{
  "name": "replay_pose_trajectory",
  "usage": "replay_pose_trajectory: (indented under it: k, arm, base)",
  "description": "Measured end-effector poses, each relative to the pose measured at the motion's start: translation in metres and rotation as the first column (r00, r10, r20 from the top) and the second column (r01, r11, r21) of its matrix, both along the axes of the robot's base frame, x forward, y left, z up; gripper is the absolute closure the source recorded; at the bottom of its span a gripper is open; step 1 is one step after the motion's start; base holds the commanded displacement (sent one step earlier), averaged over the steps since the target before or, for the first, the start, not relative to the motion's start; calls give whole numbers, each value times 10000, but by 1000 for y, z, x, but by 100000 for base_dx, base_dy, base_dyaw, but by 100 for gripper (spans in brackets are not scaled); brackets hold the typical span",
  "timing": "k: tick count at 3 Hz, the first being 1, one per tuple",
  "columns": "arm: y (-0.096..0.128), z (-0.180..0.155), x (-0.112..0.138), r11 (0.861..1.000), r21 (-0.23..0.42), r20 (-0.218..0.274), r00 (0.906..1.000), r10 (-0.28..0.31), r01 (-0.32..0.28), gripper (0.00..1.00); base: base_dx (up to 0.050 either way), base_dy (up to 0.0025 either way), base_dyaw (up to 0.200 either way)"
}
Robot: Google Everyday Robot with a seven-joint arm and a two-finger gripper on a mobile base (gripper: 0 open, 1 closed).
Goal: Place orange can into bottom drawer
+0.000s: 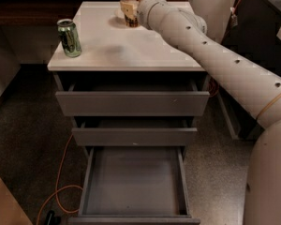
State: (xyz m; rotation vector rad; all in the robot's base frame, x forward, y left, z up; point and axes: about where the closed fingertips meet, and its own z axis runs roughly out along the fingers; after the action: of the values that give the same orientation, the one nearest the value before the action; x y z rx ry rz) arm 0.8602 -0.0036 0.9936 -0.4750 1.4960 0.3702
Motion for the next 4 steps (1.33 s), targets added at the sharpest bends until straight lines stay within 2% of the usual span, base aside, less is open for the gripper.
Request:
replay_pose_trajectory:
  k: [1, 2, 3, 4]
  arm:
    - [1, -16, -38, 9986, -25, -267, 9983, 521, -521, 100]
    - [13, -25, -88, 9875, 7, -421, 9867, 1573, -1574, 100]
    - [31, -20, -122, 9711, -6, -322, 9706, 2384, -2385, 100]
    - [50, -25, -145, 9425, 56, -544, 9411, 3338, -3340, 100]
  base:
    - [0, 0, 0]
    - [0, 0, 0]
    - [0, 0, 0]
    - [0, 0, 0]
